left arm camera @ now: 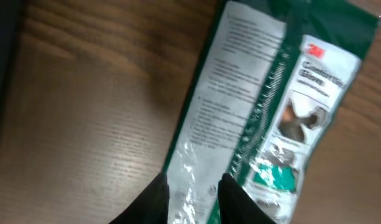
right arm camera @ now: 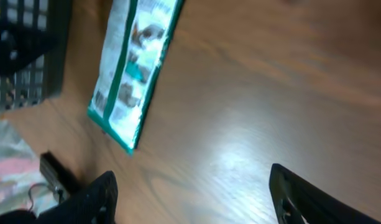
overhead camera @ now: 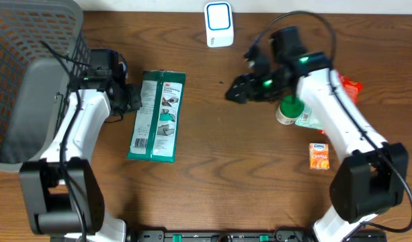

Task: Scan the item barcode
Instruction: 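Grasp the green glove package with both grippers from either side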

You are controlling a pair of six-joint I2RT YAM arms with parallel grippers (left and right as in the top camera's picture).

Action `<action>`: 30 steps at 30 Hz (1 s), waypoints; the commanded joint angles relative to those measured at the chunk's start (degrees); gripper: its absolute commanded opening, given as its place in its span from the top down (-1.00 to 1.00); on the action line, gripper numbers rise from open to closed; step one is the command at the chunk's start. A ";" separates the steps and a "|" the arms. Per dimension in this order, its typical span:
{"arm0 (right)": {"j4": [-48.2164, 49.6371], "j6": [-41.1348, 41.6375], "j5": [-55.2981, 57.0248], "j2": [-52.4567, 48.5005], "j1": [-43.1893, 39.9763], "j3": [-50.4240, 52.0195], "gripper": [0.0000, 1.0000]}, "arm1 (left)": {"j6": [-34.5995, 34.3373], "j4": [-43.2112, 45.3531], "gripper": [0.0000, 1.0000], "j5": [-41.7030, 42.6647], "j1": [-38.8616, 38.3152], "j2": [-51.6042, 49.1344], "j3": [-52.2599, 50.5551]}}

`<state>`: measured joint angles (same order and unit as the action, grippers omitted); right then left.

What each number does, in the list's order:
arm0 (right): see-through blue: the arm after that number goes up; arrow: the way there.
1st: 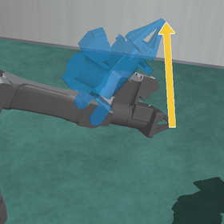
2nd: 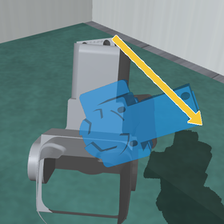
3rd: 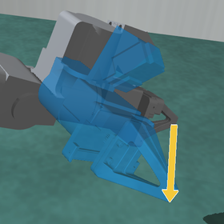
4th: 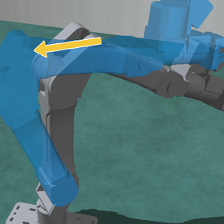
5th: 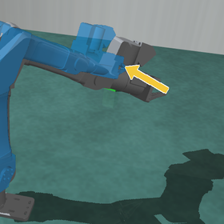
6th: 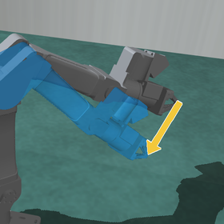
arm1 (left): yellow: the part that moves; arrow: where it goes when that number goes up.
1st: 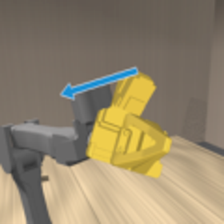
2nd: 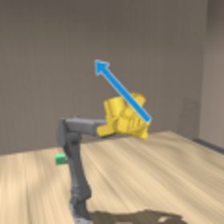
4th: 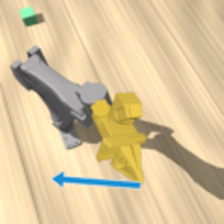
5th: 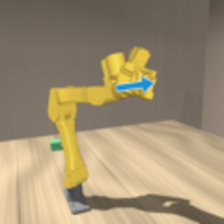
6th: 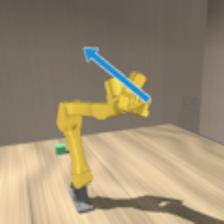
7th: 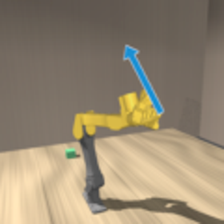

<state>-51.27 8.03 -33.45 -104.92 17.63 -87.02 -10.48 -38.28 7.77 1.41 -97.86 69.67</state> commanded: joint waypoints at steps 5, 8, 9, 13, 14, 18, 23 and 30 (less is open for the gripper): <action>10.05 5.31 10.78 0.55 9.64 6.25 -0.43 | -0.07 1.73 0.46 -1.42 0.24 -9.01 -0.24; 12.22 8.52 14.60 0.44 12.22 8.28 -0.50 | -0.04 2.64 0.46 -1.42 0.24 -11.63 -0.24; 12.63 10.69 15.28 0.33 12.68 8.90 -0.54 | -0.07 2.95 0.45 -1.40 0.24 -12.55 -0.24; 15.41 12.74 15.06 -0.24 12.90 11.19 -0.55 | -0.09 3.52 0.45 -0.90 0.11 -16.00 -0.24; 16.13 12.72 14.95 -0.33 12.90 11.67 -0.55 | -0.09 3.48 0.45 0.07 0.11 -16.83 -0.24; 15.65 12.74 14.82 -0.44 12.57 11.85 -0.54 | -0.09 2.40 0.46 5.95 -1.03 -18.97 -0.33; 14.25 11.39 8.20 -0.46 10.38 11.87 -0.50 | -0.15 2.12 0.50 9.81 -4.48 -18.95 -0.46; 11.72 7.48 4.63 -0.46 6.78 12.39 -0.40 | -4.66 1.68 0.50 9.77 -11.10 -18.95 -0.46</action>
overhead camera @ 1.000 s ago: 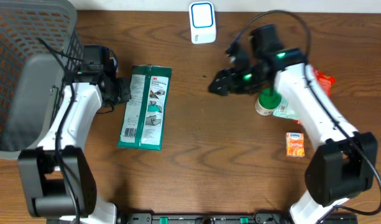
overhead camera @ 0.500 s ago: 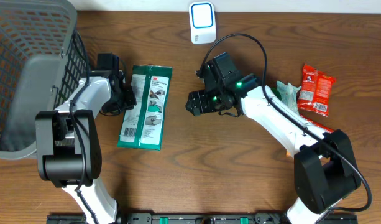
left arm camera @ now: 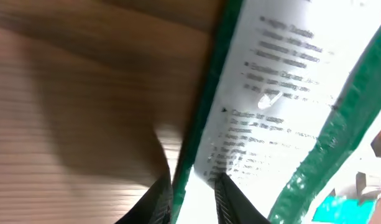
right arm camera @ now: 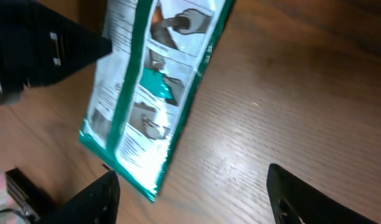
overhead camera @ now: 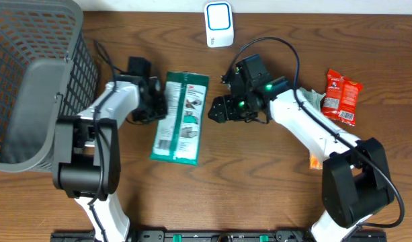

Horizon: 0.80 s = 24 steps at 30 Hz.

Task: Scan the item barcode
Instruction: 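Grasp the green glove package with both grippers from either side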

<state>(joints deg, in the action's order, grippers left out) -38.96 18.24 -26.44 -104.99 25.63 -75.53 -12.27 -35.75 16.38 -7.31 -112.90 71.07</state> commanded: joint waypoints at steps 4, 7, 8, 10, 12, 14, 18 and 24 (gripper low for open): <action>1.84 -3.06 -2.84 -0.39 -2.56 5.05 -0.37 | -2.84 -0.83 0.50 1.14 -4.85 -3.93 -1.86; 6.10 -3.08 -3.43 -0.39 -2.47 8.44 -0.36 | -2.84 -0.83 0.50 1.16 -5.84 -3.91 -1.86; 8.02 -3.06 -3.72 -0.39 -2.23 9.68 -0.35 | -2.84 -0.83 0.50 1.16 -6.12 -3.91 -1.86; 11.93 -2.34 -3.54 -0.39 -1.31 12.13 -0.31 | -2.84 -0.83 0.50 1.16 -6.84 -3.93 -1.86; 14.49 -1.97 -3.21 -0.46 -0.92 13.62 -0.31 | -2.82 -0.83 0.50 1.14 -7.41 -3.93 -1.86; 17.31 -1.70 -3.19 -0.50 -0.83 14.75 -0.31 | -2.82 -0.81 0.49 1.05 -8.00 -3.93 -1.86; 20.61 0.00 -2.99 -0.79 -0.83 15.76 -0.25 | -2.82 -0.39 0.49 0.94 -9.11 -3.93 -1.86; 23.17 -0.04 -1.16 -1.22 -0.76 15.76 -0.25 | -2.82 0.07 0.48 0.94 -9.66 -3.93 -1.97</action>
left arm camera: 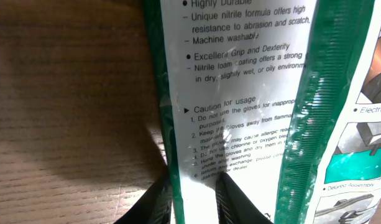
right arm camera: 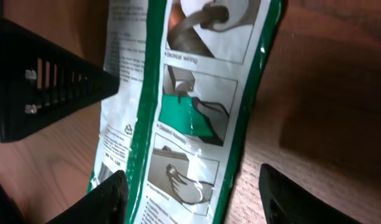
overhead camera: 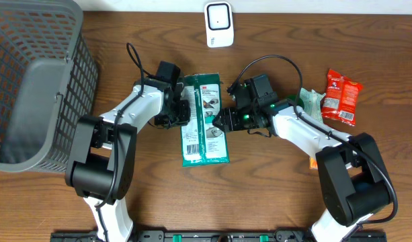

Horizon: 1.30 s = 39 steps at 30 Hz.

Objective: Scan the item barcode

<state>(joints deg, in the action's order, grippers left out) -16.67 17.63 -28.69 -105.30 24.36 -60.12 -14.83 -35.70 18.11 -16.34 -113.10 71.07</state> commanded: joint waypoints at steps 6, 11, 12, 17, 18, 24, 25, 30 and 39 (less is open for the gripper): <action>3.32 0.87 1.40 -3.61 0.55 0.35 -0.25 | -0.24 0.46 0.48 -0.76 -0.63 -3.74 -1.97; 5.49 3.02 -1.53 -8.46 2.19 0.35 -0.20 | -0.22 0.68 0.48 -0.76 -1.31 -3.74 -2.58; 5.99 3.21 -3.67 -9.42 2.67 0.35 -0.17 | -0.22 0.68 0.48 -0.76 -1.66 -3.74 -2.73; 8.52 3.41 -13.00 -12.33 3.72 0.35 -0.08 | -0.22 2.25 0.48 -0.79 -3.78 -3.74 -3.37; 9.20 3.41 -14.51 -12.68 3.72 0.35 -0.07 | -0.24 2.89 0.48 -0.76 -4.37 -3.74 -3.37; 14.34 3.37 -19.65 -12.74 3.48 0.35 0.28 | -0.26 4.11 0.48 -0.79 -7.74 -3.74 -3.37; 14.34 3.37 -19.63 -12.74 3.45 0.35 0.39 | -0.24 4.11 0.48 -0.79 -7.93 -3.74 -3.37; 14.78 2.89 -19.65 -12.68 2.60 0.33 0.92 | -0.24 3.67 0.40 -0.79 -7.39 -3.32 -3.21; 14.53 -7.96 -27.34 -6.62 -1.75 0.33 0.98 | -0.26 -0.28 0.23 -0.74 0.74 8.37 -0.85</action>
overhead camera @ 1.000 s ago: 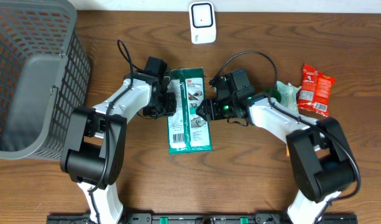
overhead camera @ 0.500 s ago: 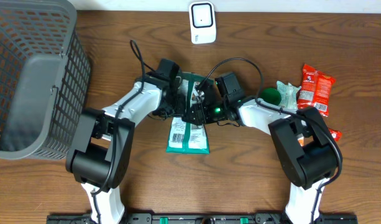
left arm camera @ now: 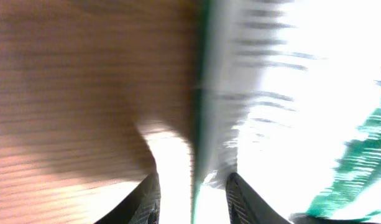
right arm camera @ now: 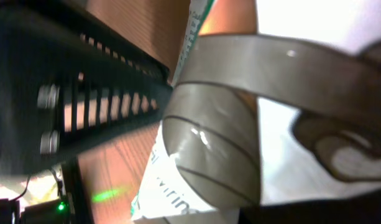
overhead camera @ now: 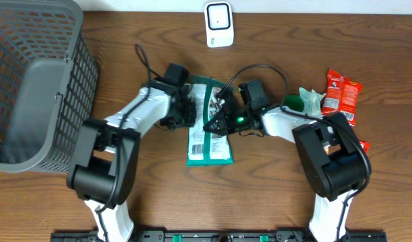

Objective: Scan the item barcode

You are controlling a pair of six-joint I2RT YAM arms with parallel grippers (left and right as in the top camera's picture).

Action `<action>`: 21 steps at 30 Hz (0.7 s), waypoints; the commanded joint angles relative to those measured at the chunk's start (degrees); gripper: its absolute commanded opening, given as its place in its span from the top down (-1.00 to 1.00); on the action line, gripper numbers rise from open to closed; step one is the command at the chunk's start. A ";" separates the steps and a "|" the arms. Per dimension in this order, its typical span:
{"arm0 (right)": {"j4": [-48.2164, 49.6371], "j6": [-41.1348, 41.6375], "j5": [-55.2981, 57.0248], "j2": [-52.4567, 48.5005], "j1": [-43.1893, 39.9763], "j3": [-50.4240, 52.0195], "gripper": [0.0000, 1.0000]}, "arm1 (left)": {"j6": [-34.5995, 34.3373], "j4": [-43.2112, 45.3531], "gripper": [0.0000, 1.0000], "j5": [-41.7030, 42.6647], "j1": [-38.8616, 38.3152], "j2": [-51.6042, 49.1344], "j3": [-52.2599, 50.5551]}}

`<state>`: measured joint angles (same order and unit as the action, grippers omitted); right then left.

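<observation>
The green-and-white glove package point(overhead camera: 209, 141) lies lengthwise at mid-table, below the white scanner point(overhead camera: 218, 23) at the far edge. My left gripper point(overhead camera: 190, 111) is at the package's upper left edge. In the left wrist view that blurred edge point(left arm camera: 206, 112) runs between the two fingers, and the left gripper point(left arm camera: 194, 182) is shut on it. My right gripper point(overhead camera: 214, 123) is on the package's upper right part. The right wrist view is filled by the package point(right arm camera: 227, 124), with only a dark strip of one finger point(right arm camera: 314, 214) showing, so its jaw state is unclear.
A grey mesh basket point(overhead camera: 31, 74) fills the left side. A red snack packet point(overhead camera: 341, 97) and a green-capped item point(overhead camera: 301, 102) lie at the right. The left arm's black gripper body point(right arm camera: 84, 81) sits close beside the right gripper.
The package has shifted slightly right and tilted, with its top end now under both grippers. My right gripper has moved in from beside the package onto it. The left gripper still holds the edge.
The package lay at the left near the basket with my left gripper on its edge, and the right gripper was far off and open. At each later moment the package was further right with the left gripper on it. The right gripper stood ever closer, and now both meet on it.
</observation>
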<state>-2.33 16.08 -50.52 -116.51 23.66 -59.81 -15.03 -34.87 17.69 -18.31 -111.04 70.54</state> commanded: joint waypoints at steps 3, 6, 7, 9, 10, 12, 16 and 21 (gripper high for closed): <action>0.11 -10.19 -5.53 7.78 -1.18 0.02 0.98 | -0.04 -3.63 0.12 -0.31 5.53 12.50 -0.33; 0.00 -13.46 -5.53 11.23 -1.07 0.02 0.98 | 0.09 -6.25 -0.01 -0.31 8.22 18.84 -0.33; 0.04 -13.49 -5.46 12.52 -1.07 0.02 0.98 | 0.61 -7.08 -0.05 -0.24 9.05 20.85 -0.33; -0.09 -13.53 -4.90 14.82 -1.25 0.02 0.98 | 3.13 -8.50 -0.18 0.70 10.27 23.74 -0.33; -0.31 -13.35 -4.83 16.33 -1.36 -0.04 0.98 | 4.46 -9.51 -0.20 1.64 11.23 25.73 -0.33; -0.57 -13.35 -4.83 18.93 -1.44 -0.52 0.98 | 4.50 -10.67 -0.28 2.34 12.94 28.46 -0.33; -3.65 -13.35 -4.48 22.71 -1.44 -3.87 0.98 | 4.83 -11.37 -0.33 2.75 16.39 32.98 -0.33; -21.24 -17.73 0.76 23.65 -1.36 -14.56 0.98 | 4.98 -11.67 -0.34 2.89 19.63 37.51 0.02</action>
<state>-16.19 3.16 -52.73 -94.45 22.46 -66.74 -11.51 -46.19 19.62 -0.51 -76.51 70.37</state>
